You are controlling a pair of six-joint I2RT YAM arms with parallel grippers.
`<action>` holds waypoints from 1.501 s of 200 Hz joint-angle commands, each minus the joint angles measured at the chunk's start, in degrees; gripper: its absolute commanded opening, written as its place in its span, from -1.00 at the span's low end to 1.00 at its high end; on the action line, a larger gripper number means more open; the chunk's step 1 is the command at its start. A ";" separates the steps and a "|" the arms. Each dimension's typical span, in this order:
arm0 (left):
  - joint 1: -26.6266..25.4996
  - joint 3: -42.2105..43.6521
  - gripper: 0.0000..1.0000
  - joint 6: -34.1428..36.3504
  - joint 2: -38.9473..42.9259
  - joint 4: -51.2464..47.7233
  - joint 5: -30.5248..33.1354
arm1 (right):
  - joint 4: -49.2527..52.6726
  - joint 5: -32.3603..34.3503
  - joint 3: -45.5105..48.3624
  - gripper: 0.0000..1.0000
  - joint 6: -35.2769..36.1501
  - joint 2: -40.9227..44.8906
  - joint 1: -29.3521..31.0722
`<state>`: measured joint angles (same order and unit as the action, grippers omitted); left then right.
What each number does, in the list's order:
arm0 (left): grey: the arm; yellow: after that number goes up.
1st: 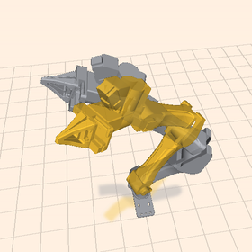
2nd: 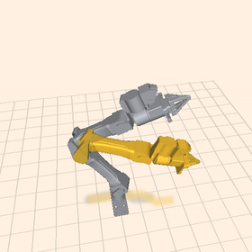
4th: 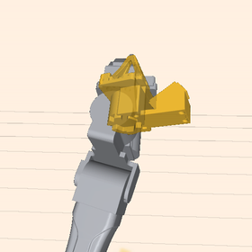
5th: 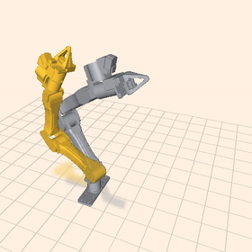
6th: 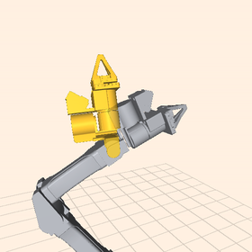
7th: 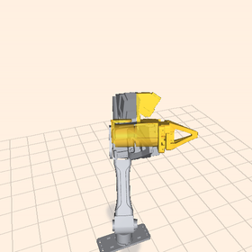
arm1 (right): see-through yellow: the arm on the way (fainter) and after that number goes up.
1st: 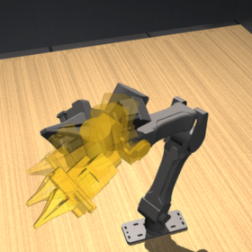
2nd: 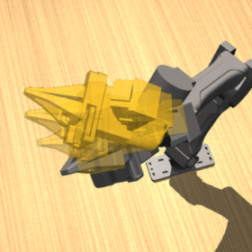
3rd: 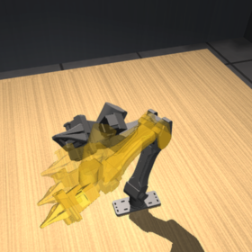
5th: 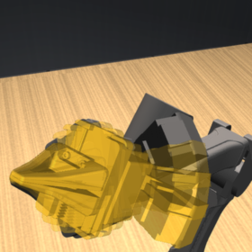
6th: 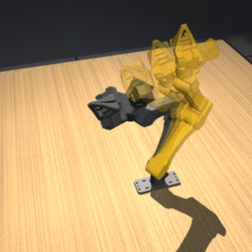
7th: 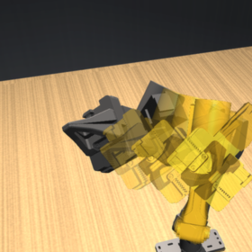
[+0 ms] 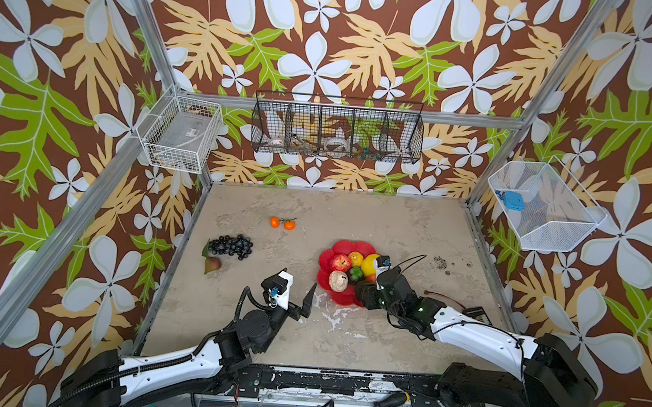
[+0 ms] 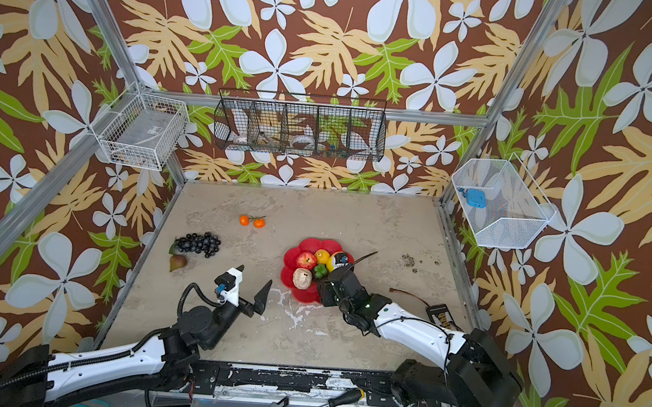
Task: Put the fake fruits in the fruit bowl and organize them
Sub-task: 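Lower the avocado into the plate with the right gripper while the left gripper withdraws, then open the right gripper and move the left gripper over the fig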
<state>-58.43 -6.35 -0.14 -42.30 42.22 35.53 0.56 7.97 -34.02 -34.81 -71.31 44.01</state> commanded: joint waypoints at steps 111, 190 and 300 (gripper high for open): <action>0.60 -1.21 0.93 -2.43 -2.78 1.55 3.62 | 5.83 1.60 -4.10 0.12 3.33 5.41 0.05; 5.31 -21.50 0.93 -18.03 -12.15 -24.56 5.34 | 0.95 13.90 3.12 0.46 11.54 24.24 -0.10; 26.21 -46.24 0.89 -21.23 -35.73 -42.13 -5.54 | -9.61 14.16 17.45 0.47 10.42 33.22 -0.13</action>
<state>-35.09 -48.01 -19.70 -73.14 5.80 33.50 -5.48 22.06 -17.43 -24.38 -38.72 43.88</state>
